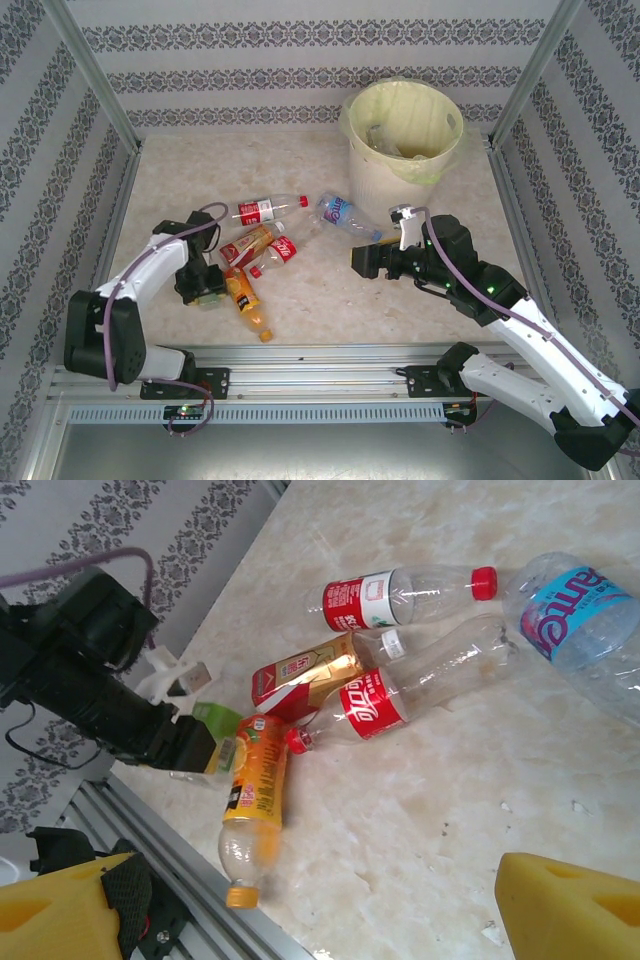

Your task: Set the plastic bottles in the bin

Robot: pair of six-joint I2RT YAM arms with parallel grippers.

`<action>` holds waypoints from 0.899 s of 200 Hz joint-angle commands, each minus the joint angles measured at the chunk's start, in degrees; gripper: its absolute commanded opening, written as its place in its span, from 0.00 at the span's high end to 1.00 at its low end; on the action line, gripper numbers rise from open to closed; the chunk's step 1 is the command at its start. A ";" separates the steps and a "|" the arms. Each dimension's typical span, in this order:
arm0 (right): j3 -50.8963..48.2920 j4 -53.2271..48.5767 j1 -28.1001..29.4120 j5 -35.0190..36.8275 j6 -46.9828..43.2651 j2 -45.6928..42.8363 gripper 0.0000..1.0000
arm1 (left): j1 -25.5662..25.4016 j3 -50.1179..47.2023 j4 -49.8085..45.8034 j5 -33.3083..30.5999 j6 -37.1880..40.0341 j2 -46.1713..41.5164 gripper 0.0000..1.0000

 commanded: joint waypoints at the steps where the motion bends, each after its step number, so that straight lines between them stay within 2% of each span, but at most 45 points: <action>1: -1.12 2.91 0.75 -1.98 2.23 -0.28 0.10 | 0.84 5.27 -5.51 -1.66 1.13 -3.88 0.49; 48: 0.81 2.09 0.63 -0.07 6.18 1.02 0.11 | 0.10 18.10 -4.55 4.61 4.67 -4.85 0.51; 81: 2.21 1.90 0.06 0.28 8.20 1.38 0.09 | -4.89 26.54 1.00 8.85 6.89 -0.82 0.51; 135: 6.19 -2.30 -2.84 2.94 10.74 -0.08 0.09 | -16.25 32.27 19.84 16.24 11.23 4.13 0.51; 180: 11.32 -9.36 -5.76 4.38 9.99 -0.91 0.09 | -22.51 29.44 38.01 25.42 14.61 6.31 0.52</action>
